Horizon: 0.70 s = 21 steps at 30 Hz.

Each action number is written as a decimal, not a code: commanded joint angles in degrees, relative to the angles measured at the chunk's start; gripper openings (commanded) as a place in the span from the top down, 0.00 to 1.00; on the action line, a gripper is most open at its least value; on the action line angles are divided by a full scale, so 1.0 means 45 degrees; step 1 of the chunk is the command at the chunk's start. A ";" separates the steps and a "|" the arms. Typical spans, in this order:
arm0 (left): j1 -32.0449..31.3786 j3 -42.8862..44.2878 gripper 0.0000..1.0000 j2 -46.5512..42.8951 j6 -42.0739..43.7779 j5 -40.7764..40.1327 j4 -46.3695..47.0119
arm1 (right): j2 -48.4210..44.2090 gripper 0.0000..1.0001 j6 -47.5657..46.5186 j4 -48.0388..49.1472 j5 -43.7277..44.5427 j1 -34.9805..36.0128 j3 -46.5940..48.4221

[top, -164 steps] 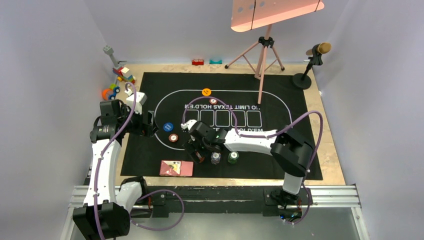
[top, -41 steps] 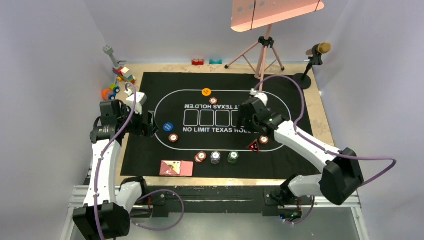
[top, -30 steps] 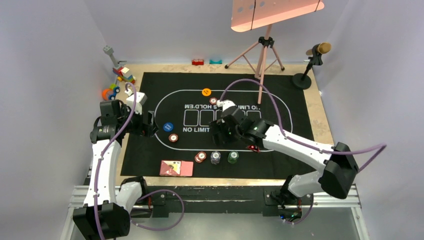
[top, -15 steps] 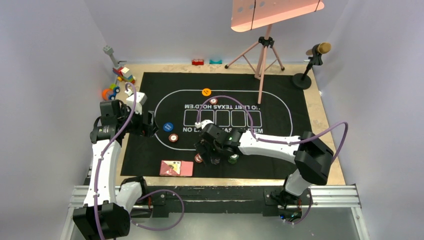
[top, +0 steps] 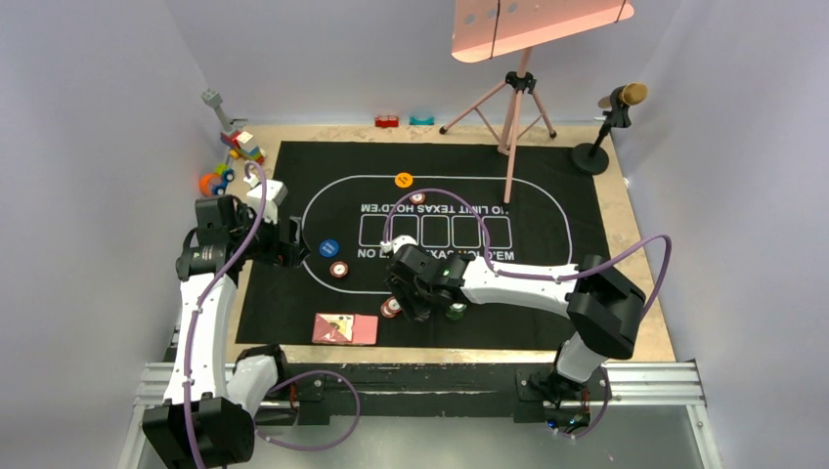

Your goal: Distribute texas hold em gaming equipment

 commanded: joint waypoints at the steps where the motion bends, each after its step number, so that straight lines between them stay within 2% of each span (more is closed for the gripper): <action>1: 0.0091 -0.0032 0.00 -0.0223 0.0295 0.0244 0.0420 | -0.0234 0.41 0.0120 0.0394 0.0358 0.0077 -0.0035; 11: 0.0096 -0.0032 0.00 -0.0232 0.0295 0.0242 0.0410 | -0.0247 0.53 0.0124 0.0428 0.0339 0.0077 -0.0194; 14: 0.0105 -0.0032 0.00 -0.0228 0.0295 0.0240 0.0415 | -0.0394 0.64 0.0137 0.0393 0.0264 0.0077 -0.0243; 18: 0.0106 -0.0032 0.00 -0.0227 0.0296 0.0240 0.0414 | -0.0516 0.89 0.0045 0.0256 0.0305 0.0077 -0.0154; 21: 0.0108 -0.0032 0.00 -0.0232 0.0295 0.0240 0.0414 | -0.0574 0.96 -0.0018 0.0094 0.0419 0.0077 -0.0025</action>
